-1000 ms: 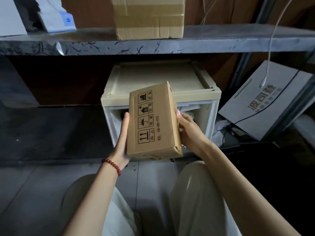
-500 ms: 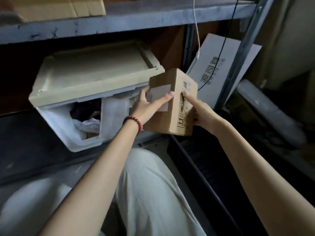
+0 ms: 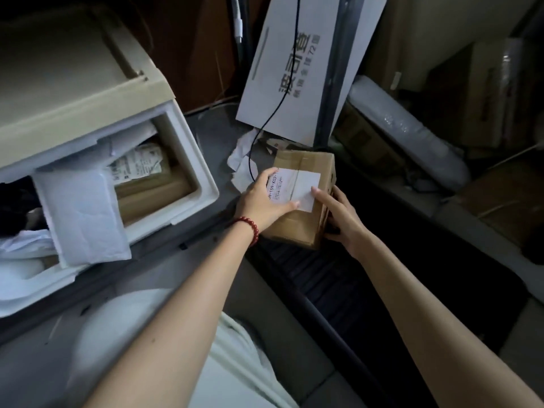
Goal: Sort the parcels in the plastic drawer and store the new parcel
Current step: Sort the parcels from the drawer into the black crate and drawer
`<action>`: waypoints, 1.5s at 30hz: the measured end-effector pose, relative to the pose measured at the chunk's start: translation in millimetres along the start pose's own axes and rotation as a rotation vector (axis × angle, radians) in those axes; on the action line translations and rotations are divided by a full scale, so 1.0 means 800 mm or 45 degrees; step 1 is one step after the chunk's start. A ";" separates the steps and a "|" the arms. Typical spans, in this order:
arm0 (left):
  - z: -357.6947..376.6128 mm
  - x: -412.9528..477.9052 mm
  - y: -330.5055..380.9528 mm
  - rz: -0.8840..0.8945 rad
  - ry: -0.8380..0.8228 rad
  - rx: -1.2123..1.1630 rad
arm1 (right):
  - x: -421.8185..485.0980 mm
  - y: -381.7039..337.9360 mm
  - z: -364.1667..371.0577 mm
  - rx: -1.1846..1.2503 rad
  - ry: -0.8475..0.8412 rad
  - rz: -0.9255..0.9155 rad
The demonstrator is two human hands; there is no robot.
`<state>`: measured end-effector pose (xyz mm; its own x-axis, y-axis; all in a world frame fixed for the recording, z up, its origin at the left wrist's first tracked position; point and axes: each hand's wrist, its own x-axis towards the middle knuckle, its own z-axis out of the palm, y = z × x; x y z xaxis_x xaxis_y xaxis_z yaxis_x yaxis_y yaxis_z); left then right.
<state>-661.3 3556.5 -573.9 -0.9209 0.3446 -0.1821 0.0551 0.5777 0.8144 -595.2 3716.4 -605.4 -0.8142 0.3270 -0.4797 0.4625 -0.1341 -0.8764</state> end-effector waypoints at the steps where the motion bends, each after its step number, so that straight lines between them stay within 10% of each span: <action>1: 0.003 0.008 -0.004 0.001 -0.041 0.064 | 0.007 0.009 -0.003 0.021 0.032 0.007; 32: 0.069 0.081 -0.125 -0.038 -0.316 1.302 | 0.119 0.135 0.084 0.262 -0.018 0.388; 39: 0.047 0.051 -0.119 0.127 -0.242 1.230 | 0.080 0.117 0.057 -1.140 0.136 -0.129; 45: -0.004 0.023 -0.082 0.134 -0.022 1.163 | 0.042 0.055 0.065 -1.390 0.170 -0.420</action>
<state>-683.4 3522.7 -628.5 -0.8883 0.4354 -0.1458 0.4286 0.9002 0.0772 -620.9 3672.9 -662.3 -0.9388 0.3006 -0.1684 0.3443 0.8379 -0.4236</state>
